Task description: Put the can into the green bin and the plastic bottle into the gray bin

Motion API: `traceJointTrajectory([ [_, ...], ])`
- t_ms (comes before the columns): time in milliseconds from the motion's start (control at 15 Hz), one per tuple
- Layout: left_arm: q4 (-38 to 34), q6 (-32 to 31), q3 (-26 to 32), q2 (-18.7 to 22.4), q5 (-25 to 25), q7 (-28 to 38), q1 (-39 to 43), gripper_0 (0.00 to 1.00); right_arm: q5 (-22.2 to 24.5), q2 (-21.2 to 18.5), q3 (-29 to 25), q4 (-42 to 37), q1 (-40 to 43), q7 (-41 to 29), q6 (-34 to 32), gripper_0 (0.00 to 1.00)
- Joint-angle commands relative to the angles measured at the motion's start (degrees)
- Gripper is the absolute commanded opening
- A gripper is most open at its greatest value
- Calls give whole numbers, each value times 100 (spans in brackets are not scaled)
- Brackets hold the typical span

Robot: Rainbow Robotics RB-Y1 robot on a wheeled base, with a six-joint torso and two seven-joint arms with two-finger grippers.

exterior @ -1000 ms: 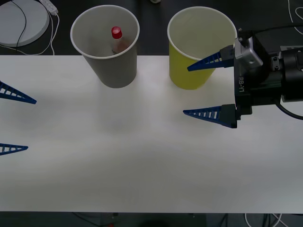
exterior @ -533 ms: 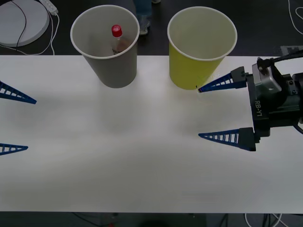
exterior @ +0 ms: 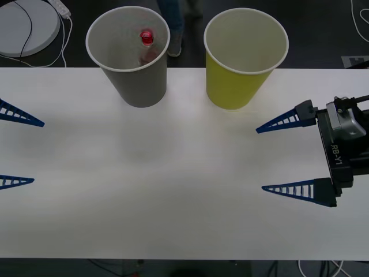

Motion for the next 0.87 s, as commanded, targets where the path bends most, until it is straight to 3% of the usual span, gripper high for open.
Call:
traceJointTrajectory([
  [67,0,0,0,0,0,0,0,100,-4,-1,-259,-160,372,191,-83,100],
  [867,0,0,0,0,0,0,0,100,84,-10,-453,-283,732,428,-136,100],
])
